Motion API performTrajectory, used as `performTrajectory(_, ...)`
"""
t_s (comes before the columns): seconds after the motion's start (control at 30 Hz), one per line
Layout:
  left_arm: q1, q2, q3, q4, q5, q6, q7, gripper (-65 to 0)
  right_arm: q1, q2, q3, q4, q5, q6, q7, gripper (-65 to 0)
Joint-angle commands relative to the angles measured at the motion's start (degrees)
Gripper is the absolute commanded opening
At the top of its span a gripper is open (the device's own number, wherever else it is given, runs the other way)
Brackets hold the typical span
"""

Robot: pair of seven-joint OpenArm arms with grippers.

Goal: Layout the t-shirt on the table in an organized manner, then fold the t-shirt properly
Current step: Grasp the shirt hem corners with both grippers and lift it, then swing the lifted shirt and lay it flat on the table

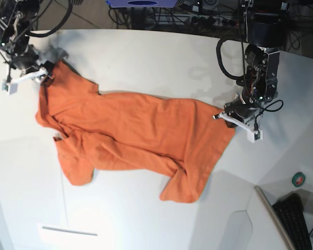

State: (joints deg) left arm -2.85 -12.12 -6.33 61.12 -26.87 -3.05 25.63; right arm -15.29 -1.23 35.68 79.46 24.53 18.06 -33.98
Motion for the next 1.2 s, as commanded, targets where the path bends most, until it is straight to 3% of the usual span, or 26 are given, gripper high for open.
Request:
performTrajectory(0.0, -0.44, -0.58, -0.13, 0.55, 0.10, 0.19, 0.61, -65.0, 0.30, 0.31, 0.14, 0.32, 0.48, 0.53, 0.35, -23.3)
performTrajectory(0.07, -0.44, -0.58, -0.05, 0.55, 0.19, 0.19, 0.61, -65.0, 0.48, 0.40, 0.14, -0.30, 0.48, 0.53, 0.44, -23.6)
performTrajectory(0.13, -0.44, -0.58, -0.05, 0.55, 0.19, 0.19, 0.61, -65.0, 0.74, 0.49, 0.14, -1.18, 0.48, 0.53, 0.44, -28.8)
performTrajectory(0.33, -0.44, -0.58, 0.04, 0.64, 0.19, 0.19, 0.61, -65.0, 1.27, 0.49, 0.05, -1.88, 0.48, 0.62, 0.26, -53.4)
performTrajectory(0.4, -0.36, -0.67, 0.04, 1.16, 0.46, 0.19, 0.61, -65.0, 1.27, 0.49, 0.05, -1.44, 0.48, 0.62, 0.26, -65.0)
performTrajectory(0.53, 4.21, -1.99, 0.04, 8.72, 0.54, 0.28, 0.70, -65.0, 1.62, 0.84, 0.14, -0.47, 0.48, 0.62, -1.50, -65.0)
performTrajectory(0.8, 6.94, -3.57, 0.39, 21.73, 0.63, 0.46, 2.72, -65.0, 5.84, 3.48, 0.05, 14.82, 0.39, 0.44, -12.57, -65.0)
performTrajectory(0.97, -2.55, -3.13, 0.39, 23.84, 0.63, 0.46, 12.39, -65.0, 16.74, 8.58, -1.44, 15.53, 0.39, 0.09, -20.31, -65.0)
performTrajectory(1.17, -15.39, -2.69, 6.02, 22.79, 0.63, 0.46, 14.42, -65.0, 30.54, 14.11, -7.15, 7.88, 0.39, 0.09, -21.01, -65.0)
